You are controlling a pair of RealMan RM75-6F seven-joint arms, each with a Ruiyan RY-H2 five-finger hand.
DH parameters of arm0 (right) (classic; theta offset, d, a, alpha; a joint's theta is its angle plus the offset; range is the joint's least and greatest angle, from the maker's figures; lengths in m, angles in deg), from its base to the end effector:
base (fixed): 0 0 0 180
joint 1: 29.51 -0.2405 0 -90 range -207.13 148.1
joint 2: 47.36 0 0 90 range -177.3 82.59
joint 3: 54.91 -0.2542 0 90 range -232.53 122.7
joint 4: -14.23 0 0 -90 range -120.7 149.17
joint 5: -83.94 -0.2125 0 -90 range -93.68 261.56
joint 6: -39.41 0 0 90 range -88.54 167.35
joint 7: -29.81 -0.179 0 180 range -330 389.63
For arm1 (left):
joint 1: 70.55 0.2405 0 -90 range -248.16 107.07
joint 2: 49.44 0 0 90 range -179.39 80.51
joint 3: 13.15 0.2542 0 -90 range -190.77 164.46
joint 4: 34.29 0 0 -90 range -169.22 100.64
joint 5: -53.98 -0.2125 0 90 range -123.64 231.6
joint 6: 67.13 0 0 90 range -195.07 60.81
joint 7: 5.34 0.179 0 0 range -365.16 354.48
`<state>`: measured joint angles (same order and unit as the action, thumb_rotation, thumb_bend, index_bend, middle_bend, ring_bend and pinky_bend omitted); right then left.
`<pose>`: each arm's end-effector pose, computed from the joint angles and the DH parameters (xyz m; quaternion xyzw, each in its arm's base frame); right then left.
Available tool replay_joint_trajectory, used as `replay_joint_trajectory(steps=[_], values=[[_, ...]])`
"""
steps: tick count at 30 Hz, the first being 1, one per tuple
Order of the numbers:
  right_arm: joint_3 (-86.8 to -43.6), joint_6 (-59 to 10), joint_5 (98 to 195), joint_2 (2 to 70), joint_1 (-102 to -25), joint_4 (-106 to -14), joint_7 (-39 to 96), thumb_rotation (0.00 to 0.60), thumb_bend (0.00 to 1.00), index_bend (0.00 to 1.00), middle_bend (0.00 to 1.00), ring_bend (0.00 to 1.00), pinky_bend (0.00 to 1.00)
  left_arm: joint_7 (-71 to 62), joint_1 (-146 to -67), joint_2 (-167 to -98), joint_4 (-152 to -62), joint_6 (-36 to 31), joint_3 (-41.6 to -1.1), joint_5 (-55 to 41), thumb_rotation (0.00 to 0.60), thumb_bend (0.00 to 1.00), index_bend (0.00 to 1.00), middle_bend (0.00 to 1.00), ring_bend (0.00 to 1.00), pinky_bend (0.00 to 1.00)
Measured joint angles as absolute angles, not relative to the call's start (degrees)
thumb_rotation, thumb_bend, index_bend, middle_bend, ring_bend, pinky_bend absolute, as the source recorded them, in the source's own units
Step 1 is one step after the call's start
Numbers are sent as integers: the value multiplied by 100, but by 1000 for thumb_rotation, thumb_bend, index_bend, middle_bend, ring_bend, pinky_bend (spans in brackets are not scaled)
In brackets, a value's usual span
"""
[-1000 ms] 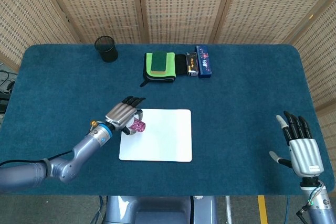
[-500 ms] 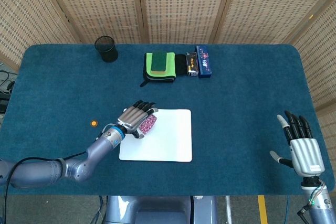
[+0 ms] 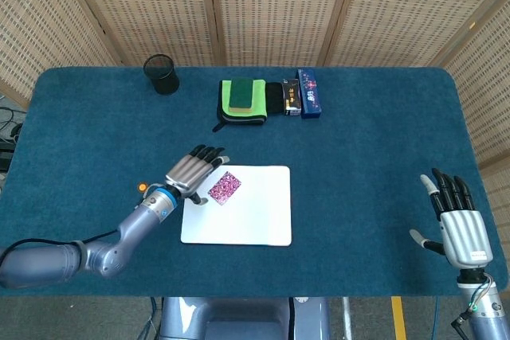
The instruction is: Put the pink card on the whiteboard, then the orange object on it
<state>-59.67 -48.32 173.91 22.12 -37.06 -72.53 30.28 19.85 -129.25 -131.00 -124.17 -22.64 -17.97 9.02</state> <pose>-0.2926 -0.2369 0.1433 0.6069 -0.3329 0.4345 0.5762 -0.1020 0.3928 -0.0368 -0.8087 -0.3742 -0.2712 0.3640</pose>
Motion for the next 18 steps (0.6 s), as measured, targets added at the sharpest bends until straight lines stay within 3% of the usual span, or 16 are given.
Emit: replay_joint_trajectory(steps=[5,18], values=[[-5962,-4844,17406,2214,-3702,-7268,3039,600,0,0,0,0,0,1726,-12609,-12914,-12290,-2184,-1591,699,600,255,329,0,0,0],[-5958,-4868,17431,2241,-3700,-7301,3167,600,0,0,0,0,0,286,-11507,-13035,-11063,-1814,-1104,-615,600,272,341,0,0,0]])
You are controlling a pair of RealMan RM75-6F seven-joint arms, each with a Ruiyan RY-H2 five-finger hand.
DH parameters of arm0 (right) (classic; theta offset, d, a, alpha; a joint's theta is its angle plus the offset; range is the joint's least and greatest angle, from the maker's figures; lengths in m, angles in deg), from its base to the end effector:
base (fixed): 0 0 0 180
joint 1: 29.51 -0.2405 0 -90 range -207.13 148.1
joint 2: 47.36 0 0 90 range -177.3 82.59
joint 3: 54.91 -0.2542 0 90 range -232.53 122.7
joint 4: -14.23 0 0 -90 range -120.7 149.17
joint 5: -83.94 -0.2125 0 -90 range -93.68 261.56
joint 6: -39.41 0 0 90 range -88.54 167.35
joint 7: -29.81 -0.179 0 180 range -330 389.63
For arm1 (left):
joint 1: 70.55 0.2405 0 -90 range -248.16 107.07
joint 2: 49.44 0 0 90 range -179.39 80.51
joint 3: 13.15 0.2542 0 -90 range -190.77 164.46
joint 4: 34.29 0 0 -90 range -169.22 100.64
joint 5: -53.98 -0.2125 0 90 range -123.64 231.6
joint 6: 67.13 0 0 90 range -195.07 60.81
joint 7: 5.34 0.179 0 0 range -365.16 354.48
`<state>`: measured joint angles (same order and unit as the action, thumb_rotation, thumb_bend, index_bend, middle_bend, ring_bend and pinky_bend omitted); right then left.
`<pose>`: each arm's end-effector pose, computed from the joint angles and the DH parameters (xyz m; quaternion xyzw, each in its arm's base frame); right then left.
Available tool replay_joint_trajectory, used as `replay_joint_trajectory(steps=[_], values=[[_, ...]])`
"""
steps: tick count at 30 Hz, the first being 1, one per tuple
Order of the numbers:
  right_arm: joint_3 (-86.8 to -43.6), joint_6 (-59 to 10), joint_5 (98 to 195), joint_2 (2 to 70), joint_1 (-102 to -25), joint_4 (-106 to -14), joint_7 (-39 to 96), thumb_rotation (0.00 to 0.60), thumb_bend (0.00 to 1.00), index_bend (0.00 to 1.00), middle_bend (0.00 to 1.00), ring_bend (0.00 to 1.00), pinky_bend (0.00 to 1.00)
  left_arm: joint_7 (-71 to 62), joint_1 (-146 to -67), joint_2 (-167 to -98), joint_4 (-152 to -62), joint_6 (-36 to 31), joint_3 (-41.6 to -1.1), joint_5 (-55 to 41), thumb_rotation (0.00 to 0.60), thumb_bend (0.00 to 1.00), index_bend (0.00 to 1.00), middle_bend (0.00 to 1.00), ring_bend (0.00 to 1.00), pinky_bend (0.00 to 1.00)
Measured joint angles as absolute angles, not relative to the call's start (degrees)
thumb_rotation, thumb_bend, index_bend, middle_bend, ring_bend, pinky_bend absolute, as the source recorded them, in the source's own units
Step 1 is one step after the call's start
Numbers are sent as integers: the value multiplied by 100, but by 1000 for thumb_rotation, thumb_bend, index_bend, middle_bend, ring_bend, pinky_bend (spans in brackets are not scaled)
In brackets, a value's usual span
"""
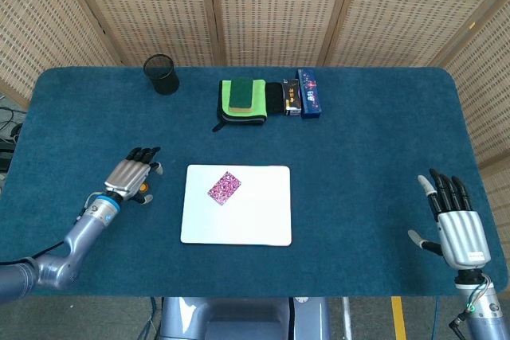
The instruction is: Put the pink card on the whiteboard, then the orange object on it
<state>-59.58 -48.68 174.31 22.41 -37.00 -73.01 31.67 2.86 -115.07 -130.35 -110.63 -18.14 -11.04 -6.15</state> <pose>-0.2892 -0.2358 0.1412 0.6095 -0.3269 0.4337 0.5775 -0.2404 0.3849 -0.0017 -0.7564 -0.4116 -0.2499 0.4427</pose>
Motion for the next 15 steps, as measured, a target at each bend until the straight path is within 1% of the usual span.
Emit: replay_joint_trajectory(steps=[5,11,15], values=[[-5962,-4867,17424,2240,-3700,-7306,3162,600,0,0,0,0,0,-312,-11188,-13235,-10417,-1724,-1042,-1145,600,307,350,0,0,0],[-5960,-4865,17427,2236,-3700,-7304,3139,600,0,0,0,0,0,-550,-10967,-13421,-10067,-1715,-1003,-1411,600,318,390,0,0,0],[-5958,-4868,17431,2231,-3699,-7300,3111,600,0,0,0,0,0,-593,-10865,-13545,-9922,-1668,-1037,-1528,600,318,391,0,0,0]])
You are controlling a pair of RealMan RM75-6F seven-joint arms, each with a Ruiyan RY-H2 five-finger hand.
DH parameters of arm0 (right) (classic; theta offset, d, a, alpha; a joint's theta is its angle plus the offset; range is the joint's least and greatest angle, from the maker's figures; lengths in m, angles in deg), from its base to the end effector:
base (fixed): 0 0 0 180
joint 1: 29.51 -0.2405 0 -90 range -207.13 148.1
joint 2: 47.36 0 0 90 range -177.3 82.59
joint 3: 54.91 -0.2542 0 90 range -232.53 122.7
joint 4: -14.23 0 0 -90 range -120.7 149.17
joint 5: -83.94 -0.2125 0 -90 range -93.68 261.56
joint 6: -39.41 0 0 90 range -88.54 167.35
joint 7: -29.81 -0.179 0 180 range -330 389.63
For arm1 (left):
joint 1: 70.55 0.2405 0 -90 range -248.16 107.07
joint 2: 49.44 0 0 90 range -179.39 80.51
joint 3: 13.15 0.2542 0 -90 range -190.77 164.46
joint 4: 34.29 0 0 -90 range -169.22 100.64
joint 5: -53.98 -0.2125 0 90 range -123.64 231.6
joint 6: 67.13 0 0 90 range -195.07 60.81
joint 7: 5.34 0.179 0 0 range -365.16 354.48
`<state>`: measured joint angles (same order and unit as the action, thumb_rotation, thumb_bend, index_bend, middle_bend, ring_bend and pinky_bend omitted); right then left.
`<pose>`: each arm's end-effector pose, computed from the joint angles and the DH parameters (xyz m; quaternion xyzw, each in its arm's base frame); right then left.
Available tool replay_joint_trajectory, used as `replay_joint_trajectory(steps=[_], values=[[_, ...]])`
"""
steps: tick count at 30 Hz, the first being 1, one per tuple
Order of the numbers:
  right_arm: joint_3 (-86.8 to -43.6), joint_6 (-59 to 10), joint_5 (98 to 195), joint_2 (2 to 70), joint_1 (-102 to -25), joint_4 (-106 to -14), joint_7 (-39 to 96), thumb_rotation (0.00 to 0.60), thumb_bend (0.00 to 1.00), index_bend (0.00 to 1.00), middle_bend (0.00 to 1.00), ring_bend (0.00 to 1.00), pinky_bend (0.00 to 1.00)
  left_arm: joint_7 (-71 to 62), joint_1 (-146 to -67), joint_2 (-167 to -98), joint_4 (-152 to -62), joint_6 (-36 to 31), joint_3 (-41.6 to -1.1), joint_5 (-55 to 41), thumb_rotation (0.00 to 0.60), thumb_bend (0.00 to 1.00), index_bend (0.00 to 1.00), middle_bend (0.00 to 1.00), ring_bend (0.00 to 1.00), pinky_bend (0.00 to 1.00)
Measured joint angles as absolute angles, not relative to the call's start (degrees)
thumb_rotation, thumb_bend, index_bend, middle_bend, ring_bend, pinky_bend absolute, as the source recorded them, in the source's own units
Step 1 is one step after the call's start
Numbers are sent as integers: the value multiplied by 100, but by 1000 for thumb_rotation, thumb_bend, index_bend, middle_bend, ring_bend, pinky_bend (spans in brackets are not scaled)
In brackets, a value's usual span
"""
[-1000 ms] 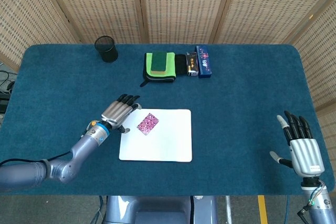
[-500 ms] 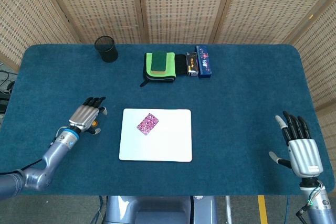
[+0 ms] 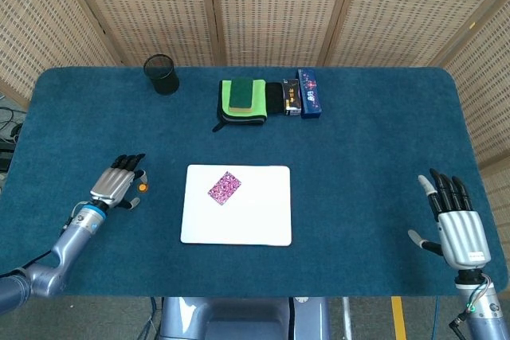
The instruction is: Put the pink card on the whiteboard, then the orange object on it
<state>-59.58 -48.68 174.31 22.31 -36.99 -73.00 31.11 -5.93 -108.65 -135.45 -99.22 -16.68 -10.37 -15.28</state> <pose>-0.2895 -0.2358 0.1418 0.6082 -0.3293 0.4359 0.5758 -0.2870 0.3719 -0.0094 -0.7441 -0.4189 -0.2540 0.4542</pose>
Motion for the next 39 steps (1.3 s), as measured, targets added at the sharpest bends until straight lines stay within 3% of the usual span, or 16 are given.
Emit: replay_joint_trajectory(steps=[12,30,36,39], values=[[-5959,-4857,17426,2222,-3702,-7299,3068,600,0,0,0,0,0,-497,-10838,-13682,-9732,-1801,-1334,-1480,600,318,390,0,0,0],[-5959,-4862,17428,2220,-3700,-7305,3057,600,0,0,0,0,0,-451,-10770,-13806,-9527,-2073,-1474,-1539,600,315,394,0,0,0],[-5959,-4865,17430,2217,-3699,-7302,3037,600,0,0,0,0,0,-470,-10756,-13887,-9461,-2045,-1515,-1622,600,372,547,0,0,0],[-5958,-4863,17429,2216,-3699,-7298,3025,600,0,0,0,0,0,-435,-10743,-13922,-9427,-2042,-1530,-1631,600,377,571,0,0,0]])
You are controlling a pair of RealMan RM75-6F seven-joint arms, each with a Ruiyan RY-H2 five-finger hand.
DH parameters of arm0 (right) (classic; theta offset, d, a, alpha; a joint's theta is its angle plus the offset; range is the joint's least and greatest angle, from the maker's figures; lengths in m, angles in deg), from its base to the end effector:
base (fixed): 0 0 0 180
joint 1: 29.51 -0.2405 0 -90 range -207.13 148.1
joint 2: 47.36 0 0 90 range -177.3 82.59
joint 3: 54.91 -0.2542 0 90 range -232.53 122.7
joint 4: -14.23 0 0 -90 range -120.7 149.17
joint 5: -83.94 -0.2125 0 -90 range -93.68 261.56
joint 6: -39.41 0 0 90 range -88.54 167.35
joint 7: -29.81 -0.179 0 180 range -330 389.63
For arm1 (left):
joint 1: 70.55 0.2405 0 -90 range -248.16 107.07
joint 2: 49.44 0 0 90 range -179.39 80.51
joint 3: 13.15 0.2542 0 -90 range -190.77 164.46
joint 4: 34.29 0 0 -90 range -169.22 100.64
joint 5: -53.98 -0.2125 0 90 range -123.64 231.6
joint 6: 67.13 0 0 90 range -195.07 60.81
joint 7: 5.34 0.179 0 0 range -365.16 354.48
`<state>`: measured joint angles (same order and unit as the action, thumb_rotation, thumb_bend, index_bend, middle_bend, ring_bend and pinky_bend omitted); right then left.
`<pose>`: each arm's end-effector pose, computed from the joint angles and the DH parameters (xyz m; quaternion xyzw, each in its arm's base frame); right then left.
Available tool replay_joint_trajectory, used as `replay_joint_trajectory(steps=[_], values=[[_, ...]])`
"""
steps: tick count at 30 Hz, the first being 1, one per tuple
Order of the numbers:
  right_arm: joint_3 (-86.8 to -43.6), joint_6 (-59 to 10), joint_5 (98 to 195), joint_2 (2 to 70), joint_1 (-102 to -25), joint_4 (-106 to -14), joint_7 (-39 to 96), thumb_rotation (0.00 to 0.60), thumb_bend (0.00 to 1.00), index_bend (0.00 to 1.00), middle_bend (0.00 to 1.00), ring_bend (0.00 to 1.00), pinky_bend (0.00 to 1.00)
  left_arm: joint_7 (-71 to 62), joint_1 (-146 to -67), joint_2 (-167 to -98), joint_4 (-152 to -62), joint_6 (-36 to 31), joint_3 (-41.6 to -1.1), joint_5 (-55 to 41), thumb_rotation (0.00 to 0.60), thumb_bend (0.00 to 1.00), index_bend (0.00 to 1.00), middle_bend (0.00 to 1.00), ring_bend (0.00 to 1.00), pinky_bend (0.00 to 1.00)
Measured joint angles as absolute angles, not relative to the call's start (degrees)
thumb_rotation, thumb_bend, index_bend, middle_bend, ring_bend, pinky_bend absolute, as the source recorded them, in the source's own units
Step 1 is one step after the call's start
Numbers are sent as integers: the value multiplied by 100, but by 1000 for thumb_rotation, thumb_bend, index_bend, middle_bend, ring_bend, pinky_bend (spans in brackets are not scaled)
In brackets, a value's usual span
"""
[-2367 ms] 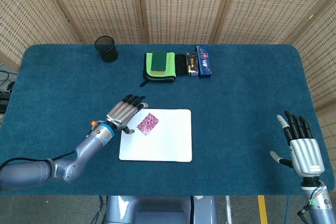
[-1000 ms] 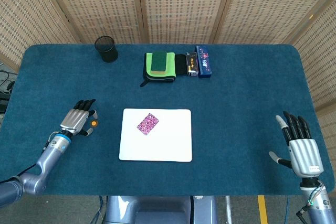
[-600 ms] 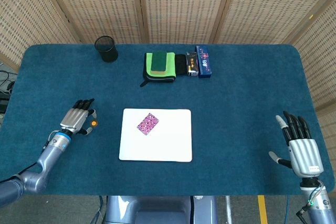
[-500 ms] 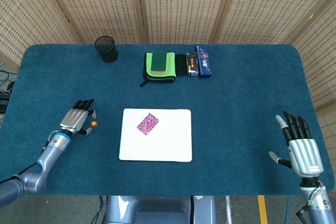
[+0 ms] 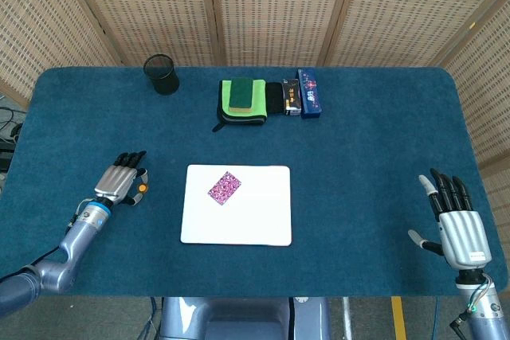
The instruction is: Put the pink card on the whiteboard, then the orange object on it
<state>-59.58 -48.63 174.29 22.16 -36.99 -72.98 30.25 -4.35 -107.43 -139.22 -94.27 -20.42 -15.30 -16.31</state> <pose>-0.2899 -0.2358 0.1425 0.6064 -0.3333 0.4391 0.5731 -0.2891 0.3827 -0.0212 -0.7370 -0.4222 -0.2499 0.4650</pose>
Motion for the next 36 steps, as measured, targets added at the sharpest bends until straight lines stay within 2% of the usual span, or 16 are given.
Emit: replay_joint_trajectory(steps=[13,21,27,36], values=[[-5956,-4864,17436,2216,-3700,-7300,3024,600,0,0,0,0,0,-436,-10756,-13784,-9679,-1894,-1729,-1707,600,368,572,0,0,0],[-5959,-4855,17432,2218,-3705,-7309,3045,600,0,0,0,0,0,-192,-11034,-13460,-10569,-1912,-2073,-1673,600,353,573,0,0,0],[-5961,-4852,17427,2214,-3706,-7303,3021,600,0,0,0,0,0,593,-11589,-13442,-11161,-2268,-2381,-1126,600,353,574,0,0,0],[-5977,-4821,17363,2199,-3704,-7281,2906,600,0,0,0,0,0,1513,-12225,-14052,-11095,-2540,-2573,-30,600,351,574,0,0,0]])
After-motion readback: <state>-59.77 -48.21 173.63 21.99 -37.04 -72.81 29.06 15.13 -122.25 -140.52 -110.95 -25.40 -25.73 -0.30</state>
